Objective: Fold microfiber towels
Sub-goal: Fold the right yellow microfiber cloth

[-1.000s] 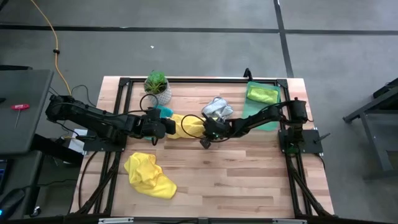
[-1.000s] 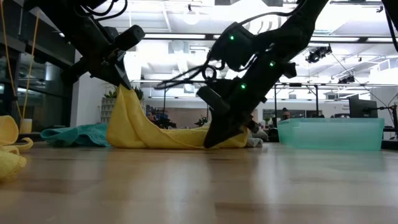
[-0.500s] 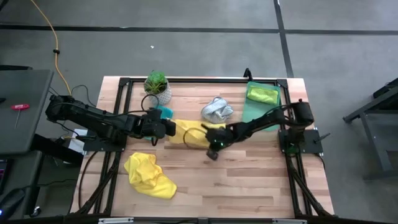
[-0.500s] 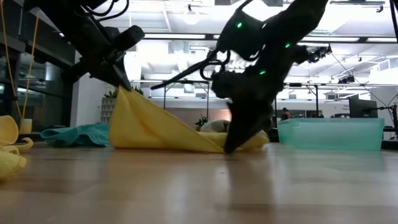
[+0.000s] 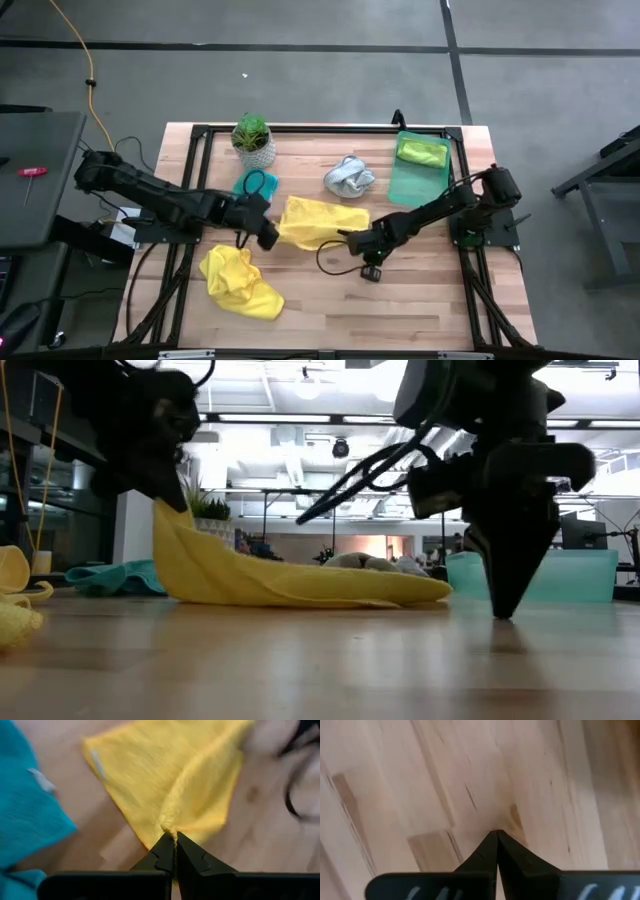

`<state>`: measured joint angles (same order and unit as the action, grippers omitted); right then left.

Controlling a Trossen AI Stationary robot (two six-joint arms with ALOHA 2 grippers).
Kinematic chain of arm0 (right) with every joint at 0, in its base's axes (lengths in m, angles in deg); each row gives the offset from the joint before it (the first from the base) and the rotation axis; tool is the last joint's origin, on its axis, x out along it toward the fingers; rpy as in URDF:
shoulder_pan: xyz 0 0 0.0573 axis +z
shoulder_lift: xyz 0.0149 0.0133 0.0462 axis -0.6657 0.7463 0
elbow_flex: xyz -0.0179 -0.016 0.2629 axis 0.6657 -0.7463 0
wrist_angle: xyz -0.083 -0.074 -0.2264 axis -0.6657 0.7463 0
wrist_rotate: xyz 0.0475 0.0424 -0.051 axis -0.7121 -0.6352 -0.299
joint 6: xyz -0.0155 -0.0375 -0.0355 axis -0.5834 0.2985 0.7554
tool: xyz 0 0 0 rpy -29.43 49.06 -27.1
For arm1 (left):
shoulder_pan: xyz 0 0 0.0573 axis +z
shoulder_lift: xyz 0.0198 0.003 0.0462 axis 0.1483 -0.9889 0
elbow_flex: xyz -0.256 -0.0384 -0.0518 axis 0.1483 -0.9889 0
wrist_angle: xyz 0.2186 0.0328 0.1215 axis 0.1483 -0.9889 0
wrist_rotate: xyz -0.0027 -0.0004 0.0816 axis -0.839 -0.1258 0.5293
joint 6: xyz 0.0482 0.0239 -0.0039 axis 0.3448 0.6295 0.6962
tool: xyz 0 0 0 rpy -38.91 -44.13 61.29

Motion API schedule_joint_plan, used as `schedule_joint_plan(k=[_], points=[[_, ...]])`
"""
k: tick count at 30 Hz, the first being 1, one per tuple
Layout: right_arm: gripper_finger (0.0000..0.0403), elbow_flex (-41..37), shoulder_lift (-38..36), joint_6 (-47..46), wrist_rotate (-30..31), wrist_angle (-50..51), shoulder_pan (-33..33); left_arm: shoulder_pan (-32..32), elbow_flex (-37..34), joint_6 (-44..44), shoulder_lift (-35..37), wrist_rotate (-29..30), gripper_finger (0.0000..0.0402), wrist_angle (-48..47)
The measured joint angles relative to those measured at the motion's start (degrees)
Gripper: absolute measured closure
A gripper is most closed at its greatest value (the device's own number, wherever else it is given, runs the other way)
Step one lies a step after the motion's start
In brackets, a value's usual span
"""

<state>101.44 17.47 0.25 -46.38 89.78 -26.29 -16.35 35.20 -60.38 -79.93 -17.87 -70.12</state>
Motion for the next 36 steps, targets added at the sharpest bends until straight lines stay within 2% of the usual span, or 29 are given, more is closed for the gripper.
schedule_joint_plan(k=[3,8,13,18,27,32,36], points=[[0.0403,-0.27,-1.33,-0.45,1.52,-1.19,0.08,-1.96,0.01,-0.08,0.0,2.22,0.0401,0.02],[0.0403,-0.13,-1.35,-2.11,7.85,-10.47,-2.75,-2.13,-0.01,-3.69,0.0,8.5,0.0401,0.18],[0.0403,-0.06,1.62,-5.54,12.48,-20.02,-5.61,-1.54,-0.01,-4.07,0.0,9.04,0.0401,0.26],[0.0403,-0.08,2.69,-7.31,17.4,-21.29,-7.28,-1.54,0.0,-4.09,0.0,9.06,0.0401,0.36],[0.0403,0.22,4.13,-6.65,14.83,-21.41,-7.38,-1.54,0.01,-4.09,0.0,9.71,0.0401,0.36],[0.0403,0.33,4.91,-7.2,15.53,-21.94,-5.72,-1.52,0.01,-4.09,0.0,10.73,0.0401,0.36],[0.0403,0.4,4.91,-6.64,12.65,-19.61,-4.8,-1.54,0.01,-4.09,0.0,10.71,0.0401,0.27]])
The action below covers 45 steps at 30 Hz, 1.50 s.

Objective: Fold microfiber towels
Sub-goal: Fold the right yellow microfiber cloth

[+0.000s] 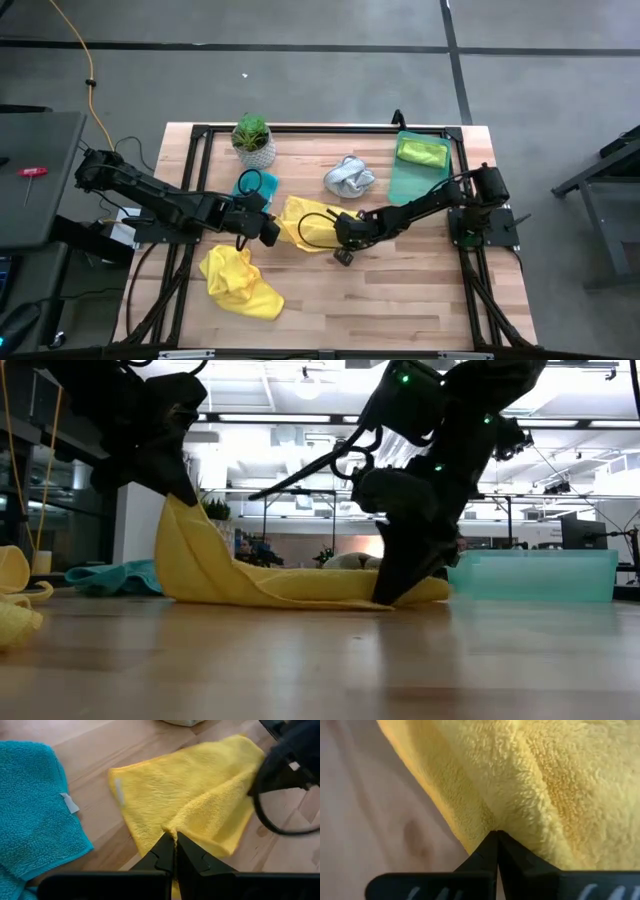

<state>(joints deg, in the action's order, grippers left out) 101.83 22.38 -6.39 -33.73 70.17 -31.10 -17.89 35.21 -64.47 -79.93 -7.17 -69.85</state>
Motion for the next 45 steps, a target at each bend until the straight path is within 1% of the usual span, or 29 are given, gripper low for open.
schedule_joint_plan(k=[7,10,17,20,24,27,31,34,36,40,45], points=[[0.0403,0.22,-0.31,4.61,-8.02,8.83,2.28,0.01,-0.01,0.0,0.0,-0.01,0.0401,-0.11],[0.0403,0.22,-1.11,7.02,-11.27,12.07,3.26,-0.02,0.0,0.33,0.0,-1.15,0.0401,0.35],[0.0403,-0.87,-7.28,10.6,-15.78,24.88,4.19,-0.02,0.0,3.45,0.04,-3.31,0.0401,0.11],[0.0403,-0.53,-10.23,10.26,-14.85,22.61,4.21,-0.15,-0.02,1.83,0.04,-3.71,0.0401,1.44],[0.0403,-0.55,-10.71,9.45,-11.91,19.73,3.65,-1.76,0.0,0.63,-2.38,-5.32,0.0401,6.89],[0.0403,-0.52,-10.6,7.46,-7.77,19.38,2.82,-3.57,0.0,0.41,-6.4,-7.15,0.0401,10.36],[0.0403,-0.5,-10.6,7.28,-3.21,19.27,1.12,-5.76,-0.02,-0.54,-13.97,-12.28,0.0401,14.2],[0.0403,-0.5,-10.83,7.42,-2.38,19.1,-0.59,-6.99,-0.02,-1.9,-18.91,-16.1,0.0401,15.71],[0.0403,-0.44,-10.84,8.18,-2.37,18.87,-1.6,-7.7,-0.02,-4.04,-21.56,-17.34,0.0401,17.01],[0.0403,-0.39,-10.1,9.39,-1.72,18.66,-3.71,-9.04,0.13,-6.32,-24.31,-17.56,0.0401,18.35],[0.0403,-0.38,-9.53,10.29,-1.3,17.9,-6.33,-10.81,0.15,-6.45,-24.65,-17.18,0.0401,18.45]])
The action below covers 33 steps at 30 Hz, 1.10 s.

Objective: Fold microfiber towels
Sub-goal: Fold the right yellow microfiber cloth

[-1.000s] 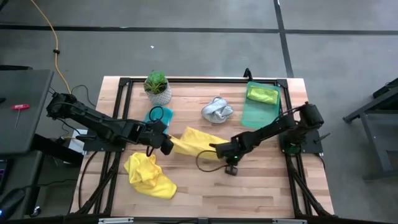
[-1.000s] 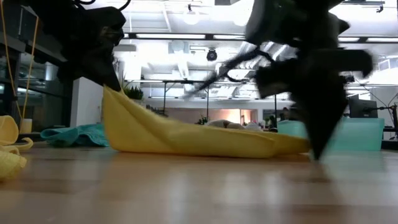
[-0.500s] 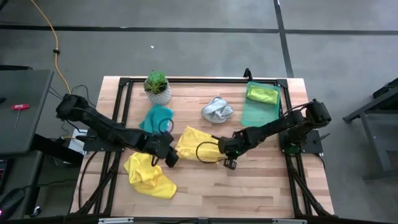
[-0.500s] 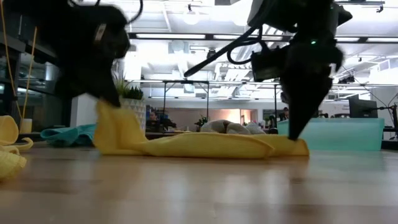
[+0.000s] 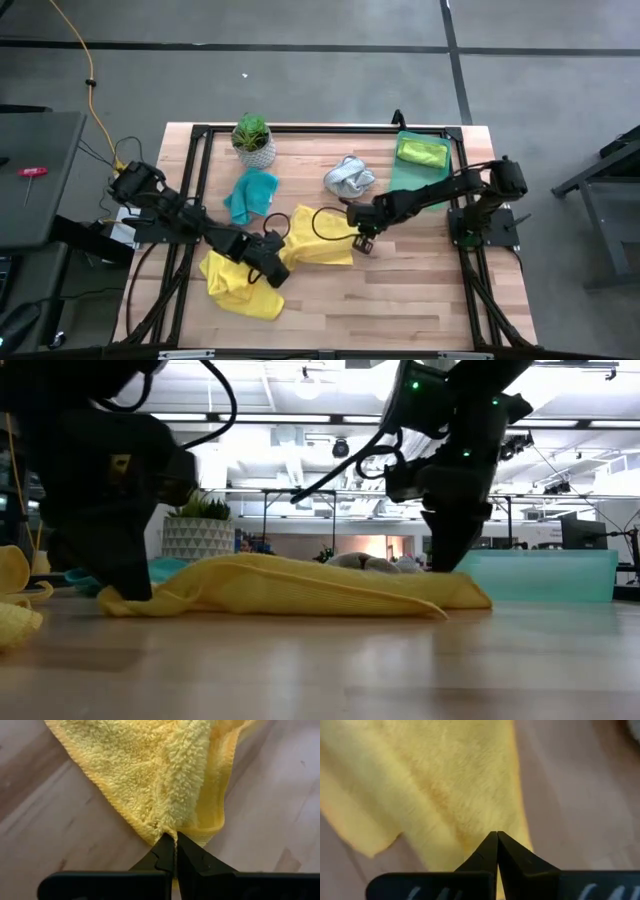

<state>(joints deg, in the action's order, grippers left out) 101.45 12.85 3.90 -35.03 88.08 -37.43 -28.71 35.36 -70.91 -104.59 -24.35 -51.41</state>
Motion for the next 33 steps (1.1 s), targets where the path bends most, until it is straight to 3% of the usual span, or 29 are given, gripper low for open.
schedule_joint_plan(k=[10,14,19,22,28,33], points=[[0.0403,0.03,-1.78,2.18,0.56,0.21,-3.17,-0.2,-0.16,4.0,0.65,3.82,0.0385,-0.26],[0.0403,0.05,-4.91,4.44,-1.02,1.83,-2.57,1.51,-0.26,7.7,3.11,2.13,0.0345,-0.21],[0.0403,0.1,-7.36,7.64,-9.92,2.44,-0.8,4.1,-0.2,16.86,10.41,-3.41,0.0283,-2.9],[0.0403,0.08,-7.3,7.18,-12.23,2.26,1.43,5.9,-0.15,22.94,16.11,-5.0,0.0251,-3.32],[0.0403,-4.05,-6.51,-1.01,-11.97,-9.93,7.96,11.85,-0.11,35.08,24.21,-1.71,0.0223,-3.75],[0.0403,-9.65,-5.22,-14.98,-4.32,-26.03,11.59,20.37,-0.11,43.23,19.46,-3.04,0.0242,-3.26]])
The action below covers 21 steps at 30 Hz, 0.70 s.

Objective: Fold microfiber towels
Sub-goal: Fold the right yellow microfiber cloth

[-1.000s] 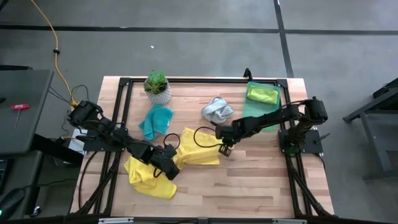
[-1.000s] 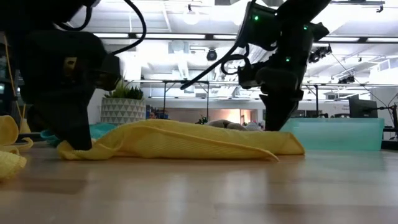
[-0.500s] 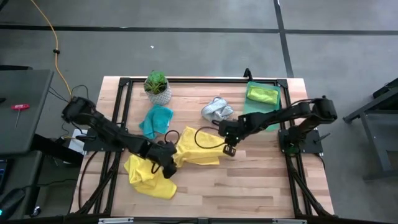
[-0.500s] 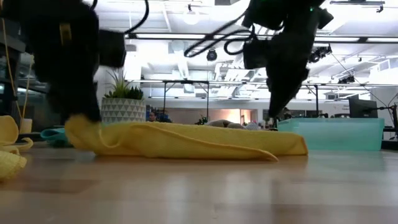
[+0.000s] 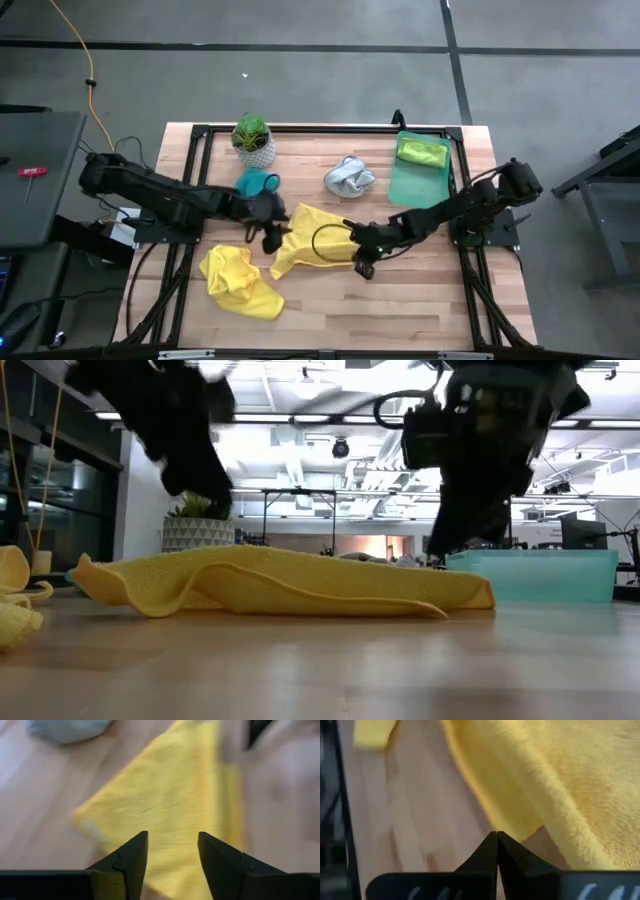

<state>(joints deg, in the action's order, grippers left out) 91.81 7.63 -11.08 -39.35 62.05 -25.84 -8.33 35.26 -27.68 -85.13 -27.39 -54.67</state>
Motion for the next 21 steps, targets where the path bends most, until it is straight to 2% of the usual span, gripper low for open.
schedule_joint_plan(k=[4,10,16,21], points=[[0.0403,-1.08,3.26,-7.91,5.52,-6.14,1.61,5.09,-0.04,3.53,-7.75,0.52,0.0287,4.12],[0.0403,1.28,8.98,-13.75,8.55,-8.69,3.72,8.18,0.0,6.1,-19.38,-2.79,0.0391,13.26],[0.0403,2.22,11.69,-20.98,12.62,-7.09,4.92,8.41,0.26,4.3,-26.66,-2.33,0.0393,19.87],[0.0403,2.35,11.01,-20.41,7.99,-2.65,6.15,8.88,0.52,4.03,-27.1,-0.81,0.0398,17.97]])
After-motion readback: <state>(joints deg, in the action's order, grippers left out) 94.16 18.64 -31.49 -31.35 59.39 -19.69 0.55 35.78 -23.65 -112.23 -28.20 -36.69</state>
